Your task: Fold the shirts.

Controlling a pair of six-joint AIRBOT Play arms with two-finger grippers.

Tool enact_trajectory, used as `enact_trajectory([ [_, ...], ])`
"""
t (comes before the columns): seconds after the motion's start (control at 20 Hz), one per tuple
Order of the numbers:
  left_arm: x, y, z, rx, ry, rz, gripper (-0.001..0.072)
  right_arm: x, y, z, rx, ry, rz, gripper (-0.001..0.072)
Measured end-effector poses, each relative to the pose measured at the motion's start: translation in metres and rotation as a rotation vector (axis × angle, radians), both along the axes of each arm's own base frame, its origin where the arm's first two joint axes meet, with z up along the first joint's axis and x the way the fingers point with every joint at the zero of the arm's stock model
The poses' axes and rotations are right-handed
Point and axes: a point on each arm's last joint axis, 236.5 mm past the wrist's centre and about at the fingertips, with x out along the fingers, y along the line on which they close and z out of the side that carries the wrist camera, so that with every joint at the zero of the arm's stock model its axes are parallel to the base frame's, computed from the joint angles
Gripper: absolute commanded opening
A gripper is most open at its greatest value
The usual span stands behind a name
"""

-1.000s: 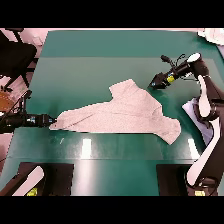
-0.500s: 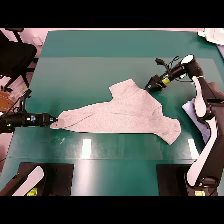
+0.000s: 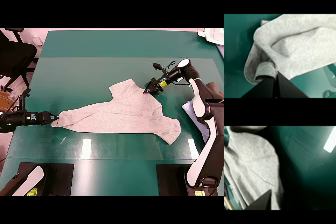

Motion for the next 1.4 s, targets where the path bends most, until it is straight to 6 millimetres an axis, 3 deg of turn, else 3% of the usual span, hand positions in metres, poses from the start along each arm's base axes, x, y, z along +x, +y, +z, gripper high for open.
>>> enact_trajectory([
  [0.05, 0.001, -0.001, 0.001, -0.005, -0.003, 0.003, 0.0027, 0.000, 0.002, -0.001, 0.000, -0.002, 0.001, 0.0013],
  [0.3, 0.014, -0.011, 0.020, -0.084, -0.070, 0.016, 0.0026, 0.018, 0.007, 0.027, 0.019, -0.099, 0.001, 0.0013],
  [0.45, 0.035, -0.019, 0.060, -0.164, -0.193, 0.016, 0.0026, 0.036, 0.006, 0.063, 0.017, -0.217, -0.034, 0.0013],
  [0.55, 0.056, -0.018, 0.104, -0.192, -0.318, 0.019, 0.0026, 0.053, 0.000, 0.096, 0.006, -0.330, -0.089, 0.0013],
  [0.65, 0.073, -0.013, 0.149, -0.180, -0.438, 0.013, 0.0026, 0.072, -0.007, 0.139, 0.010, -0.464, -0.163, 0.0013],
  [0.8, 0.097, 0.000, 0.225, -0.111, -0.638, 0.026, 0.0027, 0.096, -0.026, 0.225, 0.062, -0.679, -0.316, 0.0013],
  [0.95, 0.106, 0.009, 0.297, -0.045, -0.812, 0.042, 0.0026, 0.100, -0.054, 0.320, 0.147, -0.876, -0.468, 0.0014],
  [1.15, 0.099, 0.006, 0.376, -0.008, -0.996, 0.039, 0.0027, 0.068, -0.089, 0.426, 0.261, -1.064, -0.587, 0.0014],
  [1.3, 0.090, 0.001, 0.417, 0.006, -1.092, 0.031, 0.0027, 0.031, -0.105, 0.478, 0.310, -1.153, -0.630, 0.0014],
  [1.4, 0.083, -0.002, 0.437, -0.002, -1.140, 0.028, 0.0027, 0.007, -0.113, 0.501, 0.315, -1.201, -0.646, 0.0014],
])
